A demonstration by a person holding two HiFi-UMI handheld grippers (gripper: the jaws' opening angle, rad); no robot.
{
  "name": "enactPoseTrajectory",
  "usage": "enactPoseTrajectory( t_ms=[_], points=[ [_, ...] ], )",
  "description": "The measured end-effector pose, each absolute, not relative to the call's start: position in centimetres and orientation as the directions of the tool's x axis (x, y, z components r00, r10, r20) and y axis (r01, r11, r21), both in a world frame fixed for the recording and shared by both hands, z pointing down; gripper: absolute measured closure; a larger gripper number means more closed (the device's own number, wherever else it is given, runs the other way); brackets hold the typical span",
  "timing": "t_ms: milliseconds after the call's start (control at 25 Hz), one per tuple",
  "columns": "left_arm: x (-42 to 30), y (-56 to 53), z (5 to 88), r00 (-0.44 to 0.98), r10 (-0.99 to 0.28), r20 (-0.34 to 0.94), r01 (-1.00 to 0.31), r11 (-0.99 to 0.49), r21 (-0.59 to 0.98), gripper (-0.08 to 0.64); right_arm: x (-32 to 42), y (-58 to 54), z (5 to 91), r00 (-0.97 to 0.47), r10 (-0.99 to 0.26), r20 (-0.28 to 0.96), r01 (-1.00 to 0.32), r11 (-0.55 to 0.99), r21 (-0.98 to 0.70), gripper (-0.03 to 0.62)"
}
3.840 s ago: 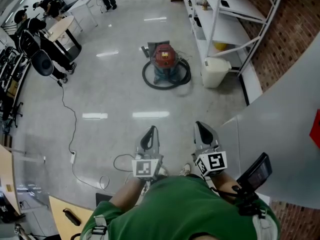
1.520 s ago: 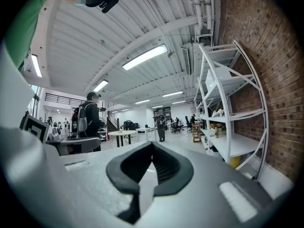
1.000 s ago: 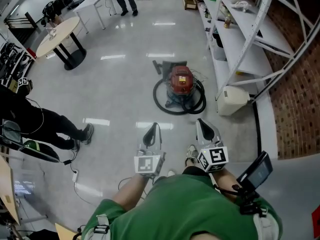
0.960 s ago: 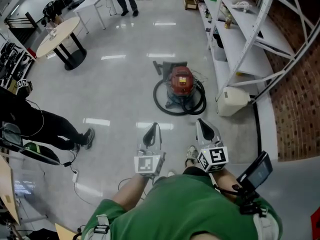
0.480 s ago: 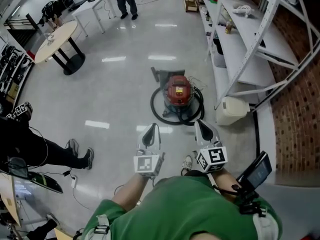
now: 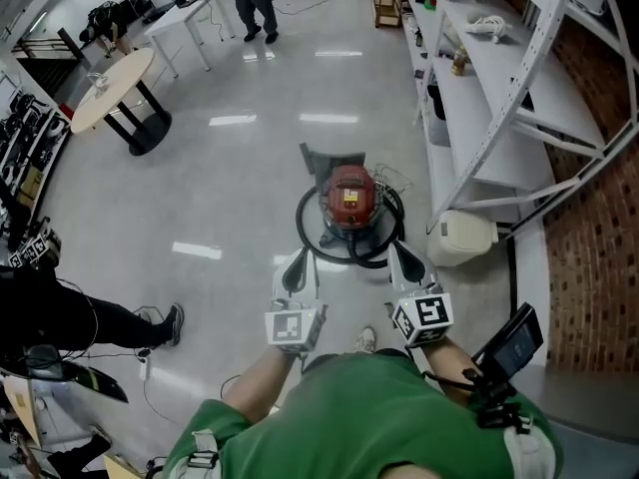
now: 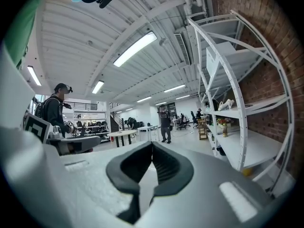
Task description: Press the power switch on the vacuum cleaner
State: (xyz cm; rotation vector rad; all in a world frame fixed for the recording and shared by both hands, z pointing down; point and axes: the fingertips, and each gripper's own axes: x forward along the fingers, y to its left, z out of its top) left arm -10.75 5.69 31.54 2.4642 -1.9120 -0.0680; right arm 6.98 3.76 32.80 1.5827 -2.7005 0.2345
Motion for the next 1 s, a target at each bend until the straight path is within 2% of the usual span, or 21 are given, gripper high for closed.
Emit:
enactPoseTrajectory(
  t_ms=[280, 1000],
  points=[
    [-8.5, 2.8, 32.0, 0.243, -0.970, 0.003, -0.970, -0.243, 0.028, 0.552, 9.3, 0.5, 33.7, -0.502, -0.861, 0.086, -0.861, 0.487, -0.144, 0.589],
    [-8.6, -4.8, 34.9, 0.264, -0.962, 0.066, -0.964, -0.261, 0.046, 0.552, 9.2, -6.1, 35.9, -0.482, -0.863, 0.150, -0.874, 0.462, -0.152, 0.589]
  ],
)
